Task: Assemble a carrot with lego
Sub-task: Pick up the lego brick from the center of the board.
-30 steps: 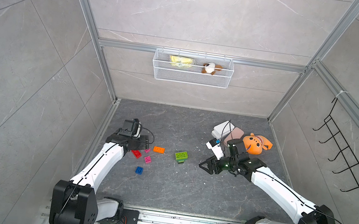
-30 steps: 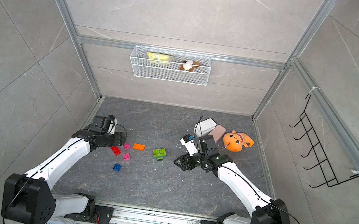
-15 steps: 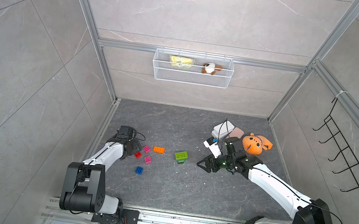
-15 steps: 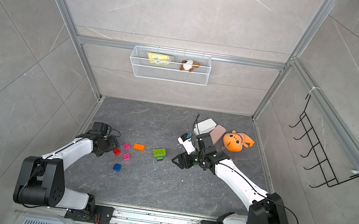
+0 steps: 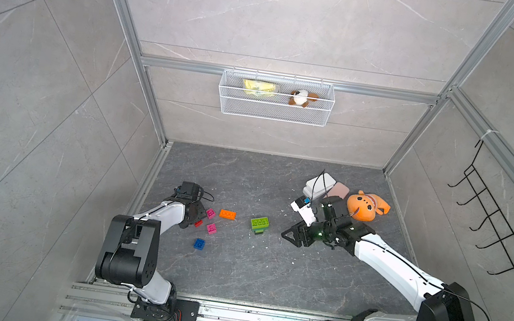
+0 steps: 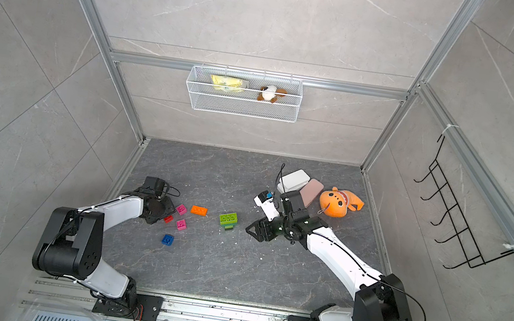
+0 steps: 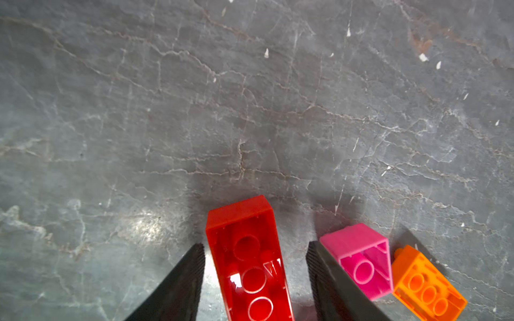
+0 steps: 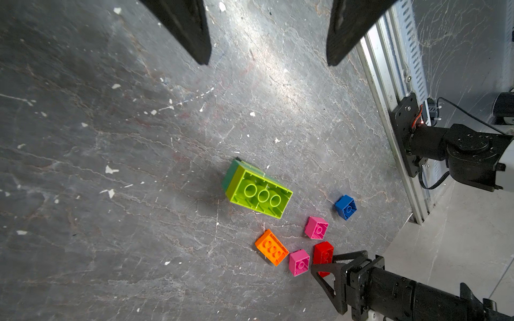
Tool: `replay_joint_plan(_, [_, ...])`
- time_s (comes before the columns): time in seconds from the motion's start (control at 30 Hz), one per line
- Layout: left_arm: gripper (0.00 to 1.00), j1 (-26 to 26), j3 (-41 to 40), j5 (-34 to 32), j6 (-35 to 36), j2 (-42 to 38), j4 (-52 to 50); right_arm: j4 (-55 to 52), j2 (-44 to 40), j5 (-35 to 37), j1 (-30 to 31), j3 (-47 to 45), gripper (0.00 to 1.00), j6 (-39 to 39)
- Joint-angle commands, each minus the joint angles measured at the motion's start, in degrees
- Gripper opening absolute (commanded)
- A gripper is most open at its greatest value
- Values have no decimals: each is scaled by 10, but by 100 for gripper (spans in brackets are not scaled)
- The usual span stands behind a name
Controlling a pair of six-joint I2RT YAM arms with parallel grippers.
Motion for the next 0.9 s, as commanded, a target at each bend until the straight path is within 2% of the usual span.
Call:
replay_joint_plan(0.0, [57,-1,-8,-13,-12,-1,13,7,8,-2,4,10,69,-11])
replay_joint_plan(0.23, [50,-1,-17,-8,-5,4,14,7,8,2,4,9,68,-12])
replay_joint_plan(0.53, [36,-2,-12,-13,13,-18,3,-2,3,11,4,10,68,-10])
replay_joint_plan(0.7, [28,-4,16,-18,87,-87,-26,-41,-6,37,4,17,69,-14])
replay_joint_plan(0.8, [24,-18,31,30,166,-143,-33,-79,5,48,-2,29,69,-19])
replay_joint_plan(0.87, [22,-44,44,73,226,-172,-37,-93,14,31,-8,35,69,-23])
